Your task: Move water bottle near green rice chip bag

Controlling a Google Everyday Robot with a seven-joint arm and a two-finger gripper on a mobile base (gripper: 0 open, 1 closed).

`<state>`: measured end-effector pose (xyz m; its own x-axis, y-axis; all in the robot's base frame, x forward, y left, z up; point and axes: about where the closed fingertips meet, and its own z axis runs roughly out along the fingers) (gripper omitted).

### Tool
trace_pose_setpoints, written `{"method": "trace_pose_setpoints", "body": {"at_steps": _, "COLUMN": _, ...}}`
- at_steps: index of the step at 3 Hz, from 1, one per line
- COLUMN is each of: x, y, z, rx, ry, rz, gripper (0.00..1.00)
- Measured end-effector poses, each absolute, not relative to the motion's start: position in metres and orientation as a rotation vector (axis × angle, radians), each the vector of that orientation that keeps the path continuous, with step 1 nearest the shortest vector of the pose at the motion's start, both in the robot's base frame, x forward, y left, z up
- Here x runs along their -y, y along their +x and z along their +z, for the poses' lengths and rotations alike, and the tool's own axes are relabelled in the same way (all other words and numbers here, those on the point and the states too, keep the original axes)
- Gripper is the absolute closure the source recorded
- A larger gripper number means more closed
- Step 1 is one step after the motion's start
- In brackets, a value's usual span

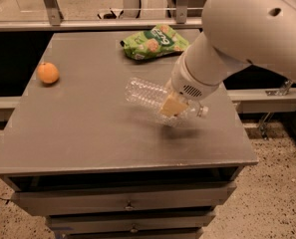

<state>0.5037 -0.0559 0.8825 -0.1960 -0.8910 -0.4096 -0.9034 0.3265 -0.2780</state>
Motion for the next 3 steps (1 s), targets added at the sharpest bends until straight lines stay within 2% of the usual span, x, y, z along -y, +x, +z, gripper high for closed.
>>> {"method": "trace_pose_setpoints", "body": {"at_steps": 2, "x": 0.104, "y": 0.580, "z": 0.897, "rx": -1.980, "ry": -1.597, "rz": -0.078, "gripper": 1.00}}
{"method": "trace_pose_setpoints", "body": {"at_steps": 3, "x": 0.111, "y": 0.624, "z": 0.896, "rx": -1.949, "ry": -1.640, "rz": -0.095, "gripper": 1.00}}
